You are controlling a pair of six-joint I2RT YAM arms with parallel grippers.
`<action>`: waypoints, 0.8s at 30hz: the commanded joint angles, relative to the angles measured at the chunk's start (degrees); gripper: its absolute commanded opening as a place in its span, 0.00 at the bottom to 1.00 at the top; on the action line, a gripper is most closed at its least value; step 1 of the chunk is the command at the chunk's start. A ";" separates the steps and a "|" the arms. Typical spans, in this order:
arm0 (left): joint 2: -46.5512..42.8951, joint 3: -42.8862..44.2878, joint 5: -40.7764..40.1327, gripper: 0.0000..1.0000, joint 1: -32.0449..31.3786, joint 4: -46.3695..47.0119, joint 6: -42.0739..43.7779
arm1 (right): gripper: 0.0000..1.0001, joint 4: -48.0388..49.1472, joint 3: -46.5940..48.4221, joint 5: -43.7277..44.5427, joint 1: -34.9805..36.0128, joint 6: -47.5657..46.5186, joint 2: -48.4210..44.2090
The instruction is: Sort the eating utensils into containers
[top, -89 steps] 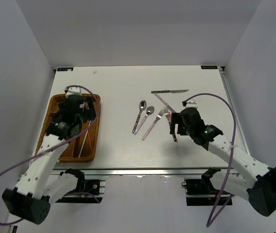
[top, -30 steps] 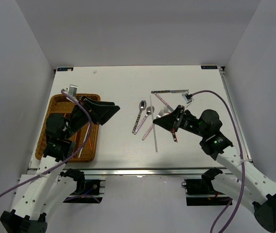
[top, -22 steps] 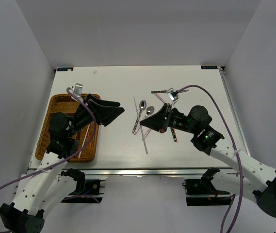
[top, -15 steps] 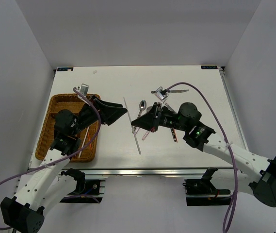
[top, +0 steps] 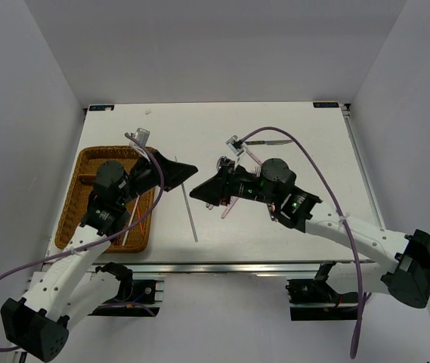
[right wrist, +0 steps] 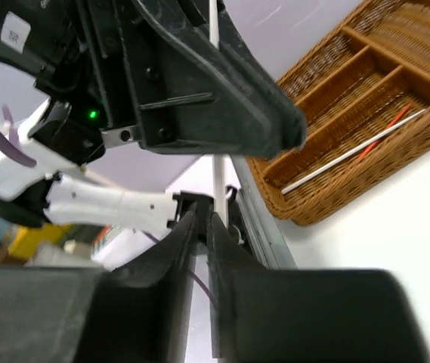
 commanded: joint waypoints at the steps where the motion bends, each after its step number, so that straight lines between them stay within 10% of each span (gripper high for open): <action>1: -0.37 5.94 -6.07 0.00 -0.05 -14.43 7.39 | 0.45 0.02 -0.56 7.89 0.00 -2.66 -5.49; 6: 3.48 17.35 -26.38 0.00 -0.05 -36.76 22.48 | 0.72 -10.59 -3.20 18.71 -1.06 -6.96 -13.23; 13: 18.93 27.48 -71.41 0.00 0.03 -62.63 34.04 | 0.78 -20.63 -6.63 30.76 -1.59 -11.89 -23.86; 24: 32.58 22.82 -73.31 0.00 0.03 -52.89 39.13 | 0.82 -25.21 -9.88 32.27 -1.76 -16.02 -27.74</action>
